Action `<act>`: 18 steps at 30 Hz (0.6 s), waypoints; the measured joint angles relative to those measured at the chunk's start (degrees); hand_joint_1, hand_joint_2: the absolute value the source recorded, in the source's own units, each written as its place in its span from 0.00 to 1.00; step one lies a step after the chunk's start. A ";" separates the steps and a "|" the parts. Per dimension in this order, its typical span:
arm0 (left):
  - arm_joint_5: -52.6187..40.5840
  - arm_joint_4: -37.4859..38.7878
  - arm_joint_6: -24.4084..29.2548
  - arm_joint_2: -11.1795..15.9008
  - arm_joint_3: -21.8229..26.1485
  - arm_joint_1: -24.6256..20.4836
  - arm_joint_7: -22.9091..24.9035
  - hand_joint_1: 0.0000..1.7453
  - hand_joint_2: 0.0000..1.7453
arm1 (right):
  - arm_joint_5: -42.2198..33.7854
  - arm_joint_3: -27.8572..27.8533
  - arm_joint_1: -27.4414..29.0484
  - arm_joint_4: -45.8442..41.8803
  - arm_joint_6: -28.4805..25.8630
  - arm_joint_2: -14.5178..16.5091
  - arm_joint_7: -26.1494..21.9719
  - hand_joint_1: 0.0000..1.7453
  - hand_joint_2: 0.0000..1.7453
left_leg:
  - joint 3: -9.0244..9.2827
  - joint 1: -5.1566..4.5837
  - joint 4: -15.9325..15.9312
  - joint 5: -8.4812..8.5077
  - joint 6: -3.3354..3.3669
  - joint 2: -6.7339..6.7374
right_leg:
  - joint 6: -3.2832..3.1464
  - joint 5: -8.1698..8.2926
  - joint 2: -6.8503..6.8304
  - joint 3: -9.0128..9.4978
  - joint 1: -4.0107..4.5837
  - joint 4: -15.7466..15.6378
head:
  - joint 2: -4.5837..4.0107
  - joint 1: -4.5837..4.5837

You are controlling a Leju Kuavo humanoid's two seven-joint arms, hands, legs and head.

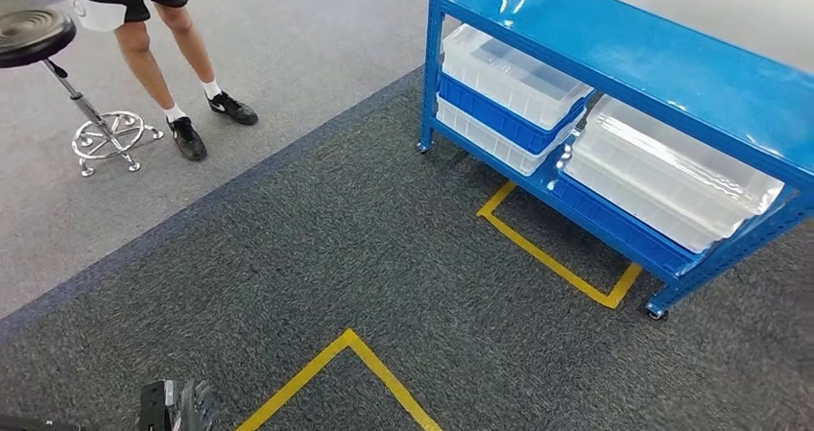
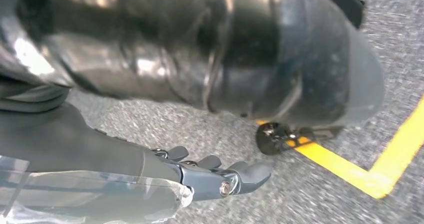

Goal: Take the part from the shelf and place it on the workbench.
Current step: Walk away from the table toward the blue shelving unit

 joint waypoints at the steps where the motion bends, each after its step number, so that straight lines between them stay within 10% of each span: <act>1: -0.86 2.30 1.57 -0.20 0.32 -0.44 -0.38 0.00 0.00 | -0.08 -0.13 -0.03 0.00 -0.04 0.01 0.02 0.00 0.00 | 0.14 0.09 -0.35 0.19 0.43 0.85 | 0.22 -1.34 -1.75 -0.97 0.08 2.07 | 0.01 0.08; 4: -2.80 8.94 4.23 -0.52 0.77 -0.97 -1.47 0.00 0.00 | -0.16 -0.39 -0.21 0.00 -0.11 0.17 0.13 0.00 0.00 | 0.20 -0.15 -0.50 0.12 0.96 3.67 | 0.86 -6.34 -5.12 -5.96 -0.17 12.35 | -0.01 0.21; 6: -3.48 12.11 4.96 -0.75 0.88 -1.49 -1.33 0.00 0.00 | -0.16 -0.55 -0.12 0.00 -0.19 0.26 0.26 0.00 0.00 | 0.26 -0.19 -0.49 -0.04 0.85 5.21 | 1.20 -5.94 -5.53 -6.61 -0.46 13.99 | -0.01 0.21; 10: -3.16 17.97 5.36 -1.40 1.12 -2.71 2.74 0.00 0.00 | -0.13 -0.69 -0.25 0.00 -0.22 0.29 0.49 0.00 0.00 | 0.94 -0.46 -0.39 -0.76 -0.17 7.49 | 0.55 -0.18 -8.87 0.93 -0.15 0.57 | 0.01 0.21; 13: -0.75 21.65 4.64 -1.95 2.42 -2.85 8.34 0.00 0.00 | 0.17 -0.72 -0.33 0.01 -0.16 0.39 0.54 0.00 0.00 | 1.74 -0.70 -0.46 -1.33 -1.15 9.19 | -0.48 -0.15 -8.63 1.86 0.31 -1.58 | 0.00 0.17; 18: 0.17 24.87 4.81 -2.52 3.70 -2.87 14.15 0.00 0.00 | 0.39 -0.74 -0.36 0.07 -0.13 0.61 0.73 0.00 0.00 | -1.94 -0.21 8.61 -7.04 -2.29 3.77 | -1.89 0.21 -5.97 2.18 -0.12 -2.20 | 0.00 0.16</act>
